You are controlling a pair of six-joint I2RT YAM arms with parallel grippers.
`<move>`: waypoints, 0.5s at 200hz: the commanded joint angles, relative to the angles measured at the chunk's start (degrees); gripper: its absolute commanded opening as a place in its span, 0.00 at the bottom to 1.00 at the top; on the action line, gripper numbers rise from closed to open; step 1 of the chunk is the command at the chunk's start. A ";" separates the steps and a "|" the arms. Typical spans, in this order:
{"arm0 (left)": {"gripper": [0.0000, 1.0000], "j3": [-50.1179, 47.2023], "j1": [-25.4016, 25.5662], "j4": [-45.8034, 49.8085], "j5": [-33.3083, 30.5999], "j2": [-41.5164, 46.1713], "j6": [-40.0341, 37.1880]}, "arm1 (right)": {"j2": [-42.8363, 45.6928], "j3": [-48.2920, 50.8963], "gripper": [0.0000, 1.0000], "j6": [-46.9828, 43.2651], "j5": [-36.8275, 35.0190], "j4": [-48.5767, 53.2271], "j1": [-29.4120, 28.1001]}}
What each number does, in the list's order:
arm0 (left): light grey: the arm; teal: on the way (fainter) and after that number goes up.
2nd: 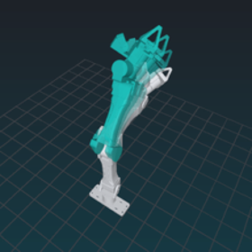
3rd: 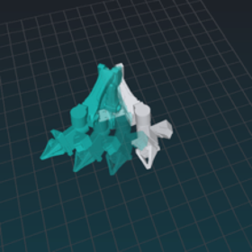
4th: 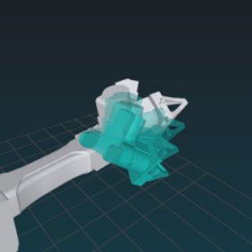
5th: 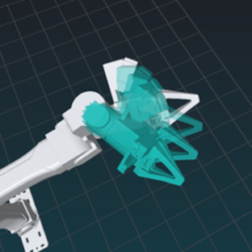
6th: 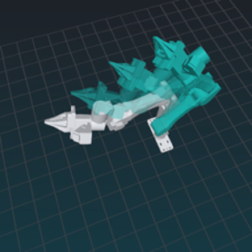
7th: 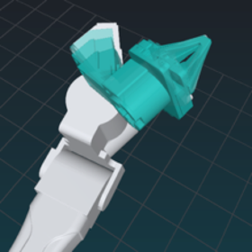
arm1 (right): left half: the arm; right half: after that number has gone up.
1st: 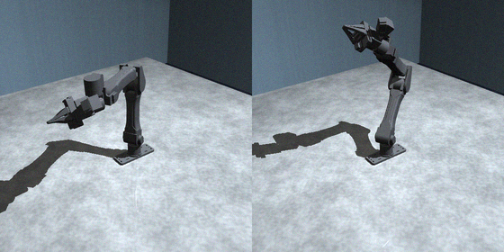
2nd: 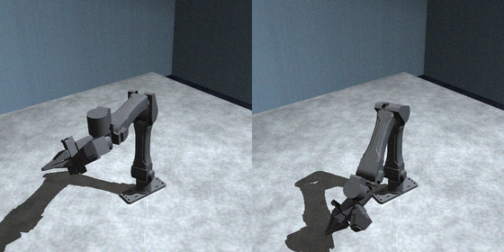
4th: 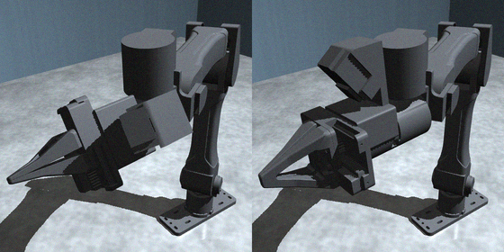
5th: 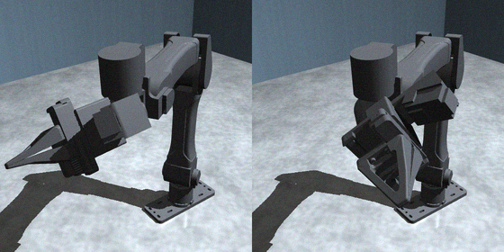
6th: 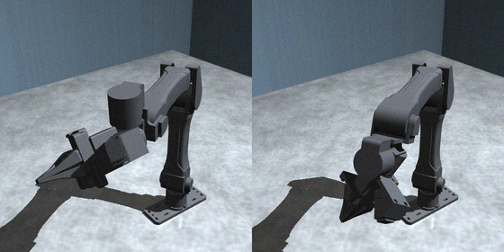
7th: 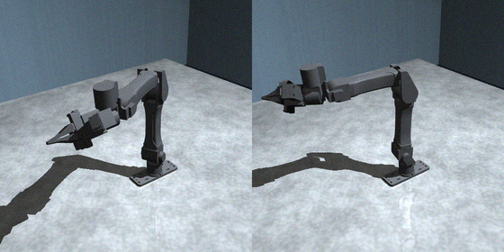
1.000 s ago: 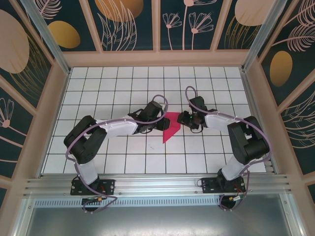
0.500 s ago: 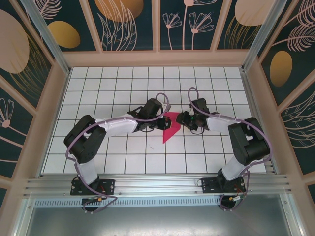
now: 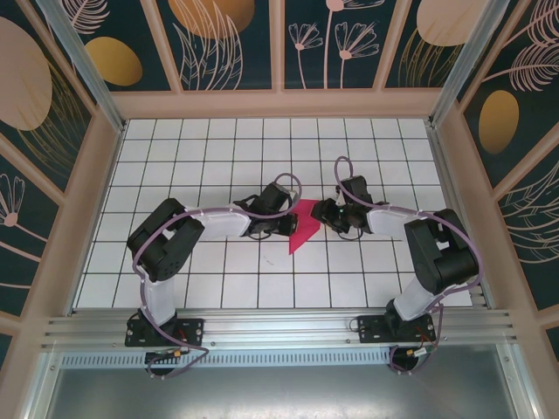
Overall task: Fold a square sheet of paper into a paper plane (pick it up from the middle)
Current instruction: Fourth fold the wing at the center of the table.
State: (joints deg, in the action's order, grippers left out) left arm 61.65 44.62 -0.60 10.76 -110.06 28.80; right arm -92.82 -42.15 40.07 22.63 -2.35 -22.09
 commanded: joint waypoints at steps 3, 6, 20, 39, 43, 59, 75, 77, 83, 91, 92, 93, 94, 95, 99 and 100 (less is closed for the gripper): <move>0.00 -1.00 -0.23 0.08 -1.18 -1.11 0.21 | 0.81 0.76 0.49 1.34 1.69 -1.97 0.29; 0.00 -1.07 -0.20 0.01 -1.03 -1.24 0.21 | 0.73 0.78 0.49 1.42 1.71 -2.02 0.25; 0.00 -1.39 -0.15 -0.28 -0.92 -1.50 0.25 | 0.47 0.76 0.49 1.54 1.71 -2.10 0.29; 0.00 -1.89 -0.17 -0.43 -0.99 -1.76 0.12 | 0.49 0.60 0.49 1.92 1.40 -1.73 0.28; 0.00 -2.04 -0.16 -0.53 -0.94 -1.81 0.10 | 0.46 0.56 0.49 1.94 1.22 -1.54 0.29; 0.00 -2.15 -0.19 -0.55 -0.77 -2.30 -0.03 | 0.61 0.70 0.49 2.17 0.85 -1.30 0.28; 0.00 -2.23 -0.15 -0.63 -0.48 -2.61 -0.05 | 0.51 0.69 0.49 2.45 1.10 -1.24 0.24; 0.00 -2.23 -0.15 -0.70 -0.46 -2.66 -0.06 | 0.48 0.70 0.49 2.46 1.12 -1.21 0.28; 0.00 -2.15 -0.19 -0.64 -0.48 -2.80 -0.06 | 0.51 0.75 0.49 2.54 0.99 -1.01 0.27; 0.00 -2.06 -0.18 -0.57 -0.33 -2.96 -0.14 | 0.64 0.95 0.49 2.60 1.05 -1.28 0.23; 0.00 -2.06 -0.16 -0.56 -0.32 -3.01 -0.14 | 0.67 0.98 0.49 2.62 1.08 -1.31 0.26; 0.00 -2.06 -0.16 -0.59 -0.27 -3.03 -0.14 | 0.69 1.05 0.49 2.63 1.09 -1.37 0.27; 0.00 -2.06 -0.15 -0.61 -0.24 -3.00 -0.14 | 0.74 1.03 0.49 2.64 1.09 -1.40 0.28; 0.00 -2.06 -0.15 -0.58 -0.23 -3.03 -0.14 | 0.77 1.11 0.49 2.73 1.09 -1.41 0.29; 0.00 -2.06 -0.15 -0.61 -0.22 -3.03 -0.14 | 0.67 1.18 0.49 2.83 1.17 -1.56 0.29; 0.00 -2.06 -0.15 -0.62 -0.22 -3.04 -0.14 | 0.69 1.19 0.49 2.91 1.18 -1.54 0.29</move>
State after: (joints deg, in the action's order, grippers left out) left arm 60.62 44.62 -1.52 10.24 -110.63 28.80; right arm -92.82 -42.04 41.52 23.07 -3.07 -22.11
